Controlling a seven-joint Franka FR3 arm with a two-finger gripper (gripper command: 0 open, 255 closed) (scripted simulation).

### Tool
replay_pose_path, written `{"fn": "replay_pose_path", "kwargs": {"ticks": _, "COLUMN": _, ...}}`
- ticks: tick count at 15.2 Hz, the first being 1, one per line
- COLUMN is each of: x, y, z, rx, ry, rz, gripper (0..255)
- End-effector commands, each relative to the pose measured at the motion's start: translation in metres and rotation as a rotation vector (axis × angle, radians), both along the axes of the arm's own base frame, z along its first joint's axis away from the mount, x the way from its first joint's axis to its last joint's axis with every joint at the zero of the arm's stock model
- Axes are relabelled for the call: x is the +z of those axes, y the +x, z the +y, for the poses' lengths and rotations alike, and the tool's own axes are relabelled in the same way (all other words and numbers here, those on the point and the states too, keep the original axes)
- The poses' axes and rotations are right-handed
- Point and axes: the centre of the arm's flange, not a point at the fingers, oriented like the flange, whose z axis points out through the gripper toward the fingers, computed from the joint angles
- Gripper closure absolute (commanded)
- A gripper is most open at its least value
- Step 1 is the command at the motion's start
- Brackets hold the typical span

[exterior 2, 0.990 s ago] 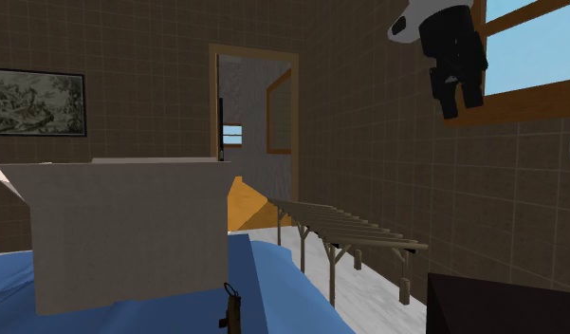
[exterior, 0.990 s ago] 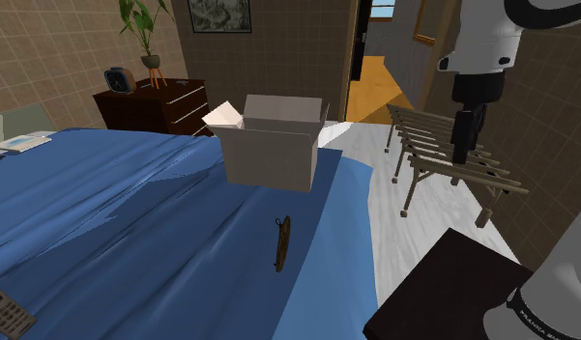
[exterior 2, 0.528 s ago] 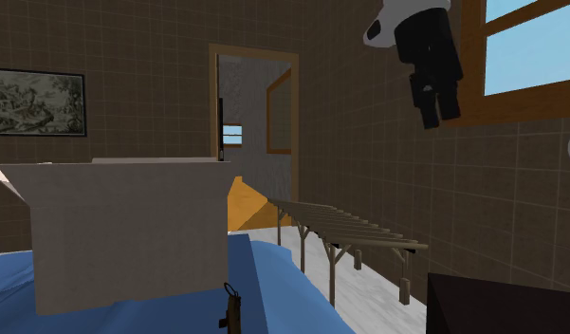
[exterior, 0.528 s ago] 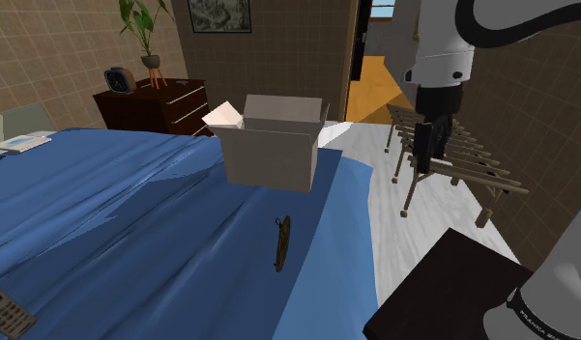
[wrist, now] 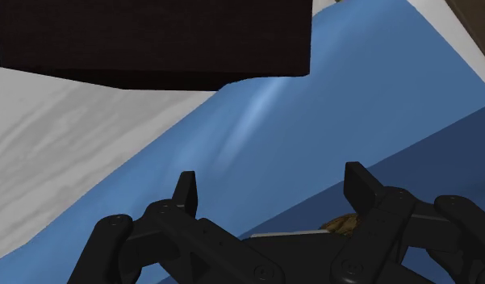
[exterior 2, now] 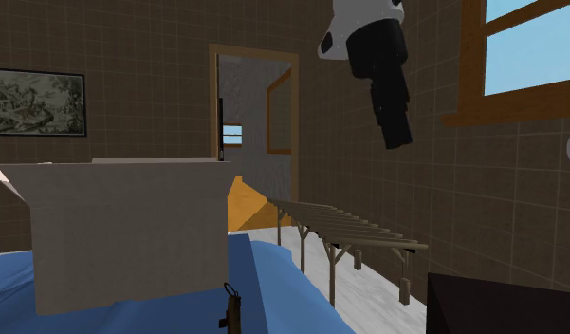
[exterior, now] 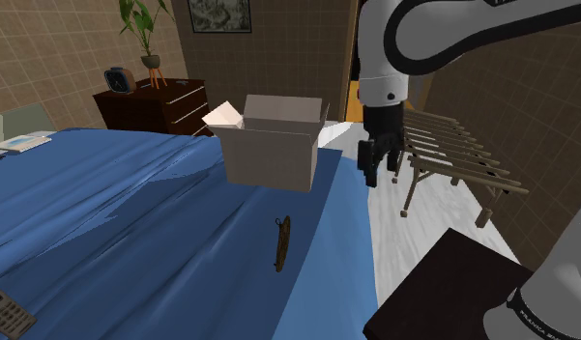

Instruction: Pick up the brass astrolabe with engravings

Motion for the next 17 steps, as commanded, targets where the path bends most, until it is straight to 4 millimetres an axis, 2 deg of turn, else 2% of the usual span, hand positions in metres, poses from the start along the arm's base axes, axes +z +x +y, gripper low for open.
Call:
{"fn": "replay_pose_path", "kwargs": {"ticks": 1, "x": -0.012, "y": 0.019, "z": 0.021, "rx": -0.008, "ry": -0.003, "rz": 0.006, "gripper": 0}}
{"fn": "replay_pose_path", "kwargs": {"ticks": 17, "x": -0.098, "y": 0.159, "z": 0.164, "rx": -0.062, "ry": -0.039, "rz": 0.053, "gripper": 0}}
